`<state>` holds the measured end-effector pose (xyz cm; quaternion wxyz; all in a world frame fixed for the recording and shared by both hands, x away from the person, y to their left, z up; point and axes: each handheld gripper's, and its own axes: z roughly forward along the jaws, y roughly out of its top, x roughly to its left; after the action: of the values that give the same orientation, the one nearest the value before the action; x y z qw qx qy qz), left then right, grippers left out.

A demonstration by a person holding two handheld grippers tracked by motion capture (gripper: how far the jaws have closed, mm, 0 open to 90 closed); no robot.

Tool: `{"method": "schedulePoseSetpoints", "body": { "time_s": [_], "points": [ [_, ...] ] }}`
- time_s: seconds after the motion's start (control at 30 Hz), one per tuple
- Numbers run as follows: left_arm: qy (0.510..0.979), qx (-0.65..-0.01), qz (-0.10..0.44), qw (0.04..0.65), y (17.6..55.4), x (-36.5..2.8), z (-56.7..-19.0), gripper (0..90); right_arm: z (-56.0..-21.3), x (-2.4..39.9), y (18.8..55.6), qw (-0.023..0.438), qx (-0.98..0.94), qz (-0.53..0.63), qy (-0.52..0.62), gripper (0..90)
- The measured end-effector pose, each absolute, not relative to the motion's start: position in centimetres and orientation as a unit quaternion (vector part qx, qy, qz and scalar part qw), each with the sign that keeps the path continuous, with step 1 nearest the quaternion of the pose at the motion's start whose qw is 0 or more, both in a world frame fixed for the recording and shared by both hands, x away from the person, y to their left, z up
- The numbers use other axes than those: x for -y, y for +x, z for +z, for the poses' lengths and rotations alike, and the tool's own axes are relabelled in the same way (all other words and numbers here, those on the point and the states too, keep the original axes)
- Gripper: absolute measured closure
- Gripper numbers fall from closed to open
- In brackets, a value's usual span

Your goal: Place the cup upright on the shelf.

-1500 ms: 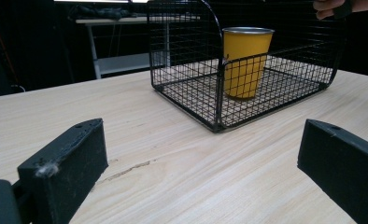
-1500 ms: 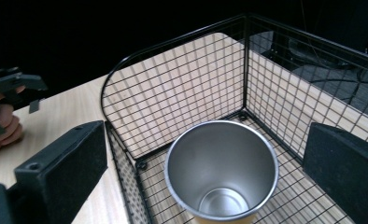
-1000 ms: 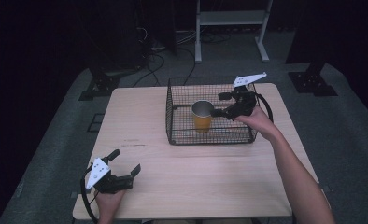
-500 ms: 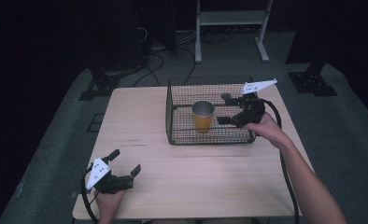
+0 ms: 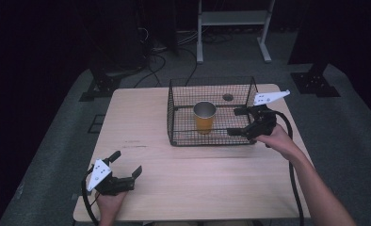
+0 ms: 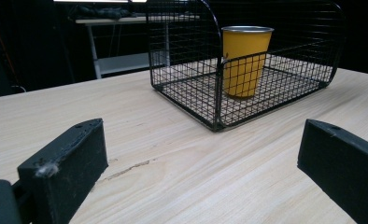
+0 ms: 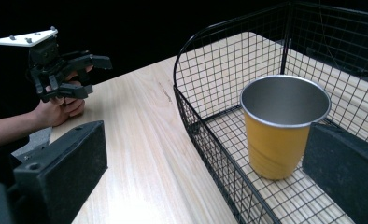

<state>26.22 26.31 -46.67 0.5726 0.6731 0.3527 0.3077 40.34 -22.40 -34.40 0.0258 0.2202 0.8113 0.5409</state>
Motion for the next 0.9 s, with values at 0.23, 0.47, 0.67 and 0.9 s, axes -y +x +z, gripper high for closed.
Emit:
{"method": "schedulePoseSetpoints", "body": {
  "time_s": [0.23,0.47,0.67,0.9],
  "points": [
    [0.673,-0.354,0.308,0.573,26.2,-26.3,-46.7,0.8,-35.0,23.3,39.2,0.022,-0.806,0.548,0.222,0.0],
    [0.673,-0.354,0.307,0.573,26.2,-26.3,-46.7,0.8,-35.5,23.9,38.5,0.019,-0.804,0.55,0.225,0.0],
    [0.673,-0.354,0.307,0.573,26.2,-26.3,-46.7,0.8,-36.0,24.3,37.9,0.018,-0.804,0.549,0.227,0.0],
    [0.673,-0.354,0.308,0.572,26.2,-26.3,-46.7,0.8,-36.7,25.2,37.2,0.015,-0.802,0.549,0.234,0.0]
  ]
}}
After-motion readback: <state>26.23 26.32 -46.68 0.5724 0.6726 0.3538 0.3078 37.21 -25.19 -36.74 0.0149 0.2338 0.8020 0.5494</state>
